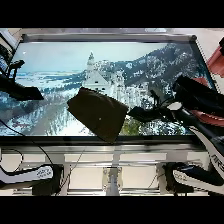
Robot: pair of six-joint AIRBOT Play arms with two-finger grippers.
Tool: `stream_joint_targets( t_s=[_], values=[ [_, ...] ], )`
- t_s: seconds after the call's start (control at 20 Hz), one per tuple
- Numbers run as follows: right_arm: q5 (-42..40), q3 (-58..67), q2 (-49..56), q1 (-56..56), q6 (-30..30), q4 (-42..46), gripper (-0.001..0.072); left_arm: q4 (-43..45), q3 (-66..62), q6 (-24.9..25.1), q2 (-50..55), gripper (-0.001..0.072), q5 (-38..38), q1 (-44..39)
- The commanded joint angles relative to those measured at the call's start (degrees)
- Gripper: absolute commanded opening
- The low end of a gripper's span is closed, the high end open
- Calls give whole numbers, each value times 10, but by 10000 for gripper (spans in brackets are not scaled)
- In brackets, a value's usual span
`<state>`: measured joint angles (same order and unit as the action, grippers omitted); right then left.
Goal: Fold the clothes and pants, and hang the long-sleeved shirts on hangers.
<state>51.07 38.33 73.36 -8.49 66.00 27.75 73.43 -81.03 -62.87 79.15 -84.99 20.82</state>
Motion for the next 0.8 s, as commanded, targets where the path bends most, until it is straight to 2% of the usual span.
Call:
stream_joint_targets(
  t_s=[0.0, 0.25, 0.5, 0.75],
  values=[
    [-19, 50, 65, -35, -7, -10, 610, 0, 1, -2, -3, 560, 1, 4],
    [-3, 134, 151, -61, 26, 9, 607, 2, 1, -1, -3, 582, 1, 4],
    [-19, 144, 160, -61, 50, 56, 582, 2, 1, -1, -3, 582, 8, 4],
    [-44, 146, 163, -65, 50, 55, 580, 2, 1, -1, -3, 582, 13, 4]
  ],
)
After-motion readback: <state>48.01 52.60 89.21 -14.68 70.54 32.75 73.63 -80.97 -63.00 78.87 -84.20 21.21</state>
